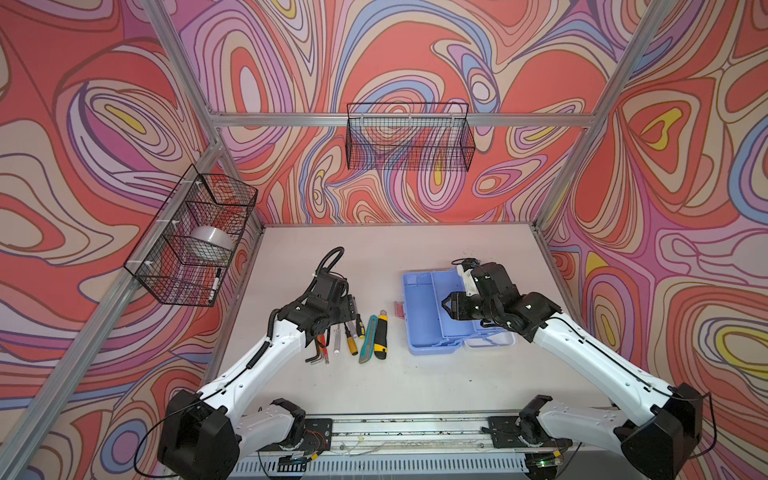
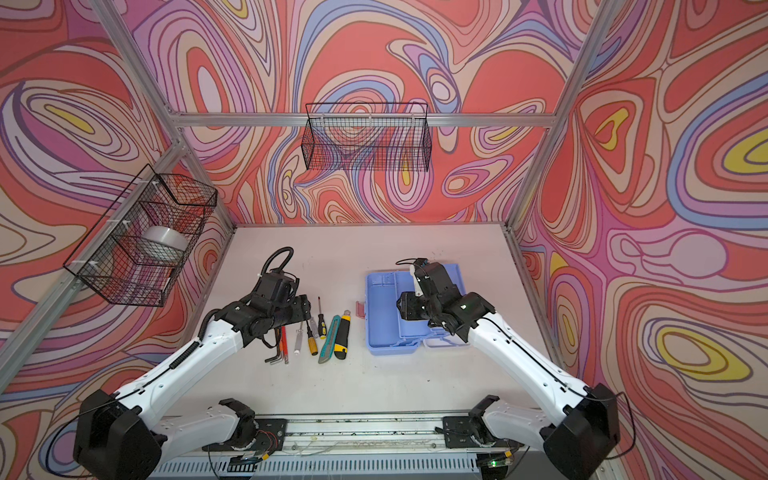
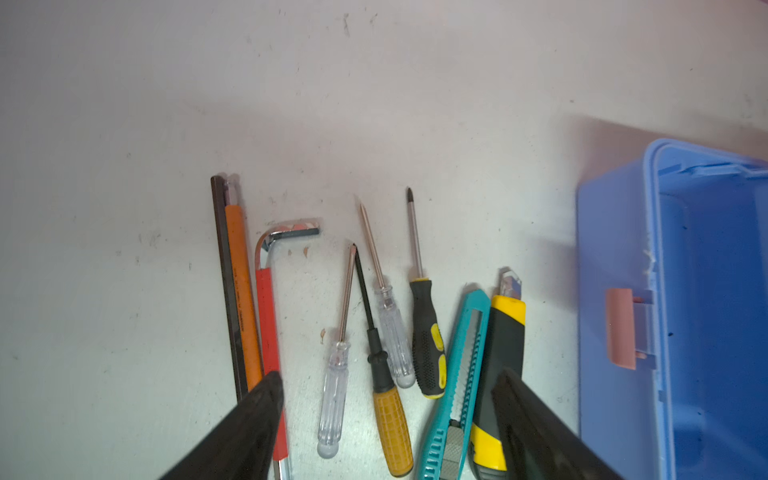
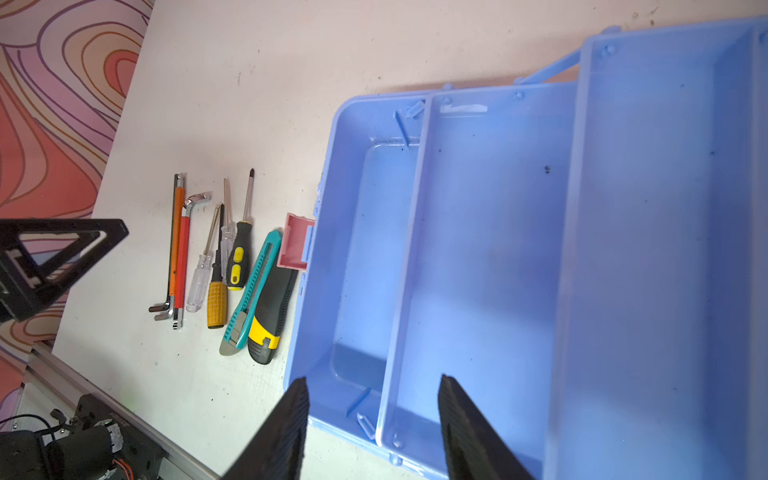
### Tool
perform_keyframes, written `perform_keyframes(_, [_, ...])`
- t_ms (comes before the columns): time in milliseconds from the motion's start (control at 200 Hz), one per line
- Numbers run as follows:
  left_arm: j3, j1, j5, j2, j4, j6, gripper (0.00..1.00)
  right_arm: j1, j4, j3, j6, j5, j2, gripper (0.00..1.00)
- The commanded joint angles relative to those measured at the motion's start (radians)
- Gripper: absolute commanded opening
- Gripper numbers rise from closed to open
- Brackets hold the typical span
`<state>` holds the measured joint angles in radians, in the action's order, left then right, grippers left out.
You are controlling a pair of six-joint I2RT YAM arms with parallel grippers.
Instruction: Pack the tool kit
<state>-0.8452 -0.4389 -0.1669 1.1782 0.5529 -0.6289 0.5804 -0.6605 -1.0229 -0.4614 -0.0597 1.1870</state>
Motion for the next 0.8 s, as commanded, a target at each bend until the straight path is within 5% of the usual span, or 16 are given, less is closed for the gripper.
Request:
perform_keyframes(0, [0.005,0.0,-0.085,0.041,0.041,-0.056,0.71,0.032,0.052,0.011,-0.024,0.0,0.03,0.49])
perform_keyframes(190, [0.017,0.045,-0.088,0.121,0.0,-0.049,0.51,0.062,0.095,0.024,-0.039,-0.003,0.068,0.46])
perform_keyframes(796, [0.124,0.163,0.03,0.261,-0.139,-0.106,0.51,0.062,0.124,0.059,-0.036,0.005,0.09,0.45])
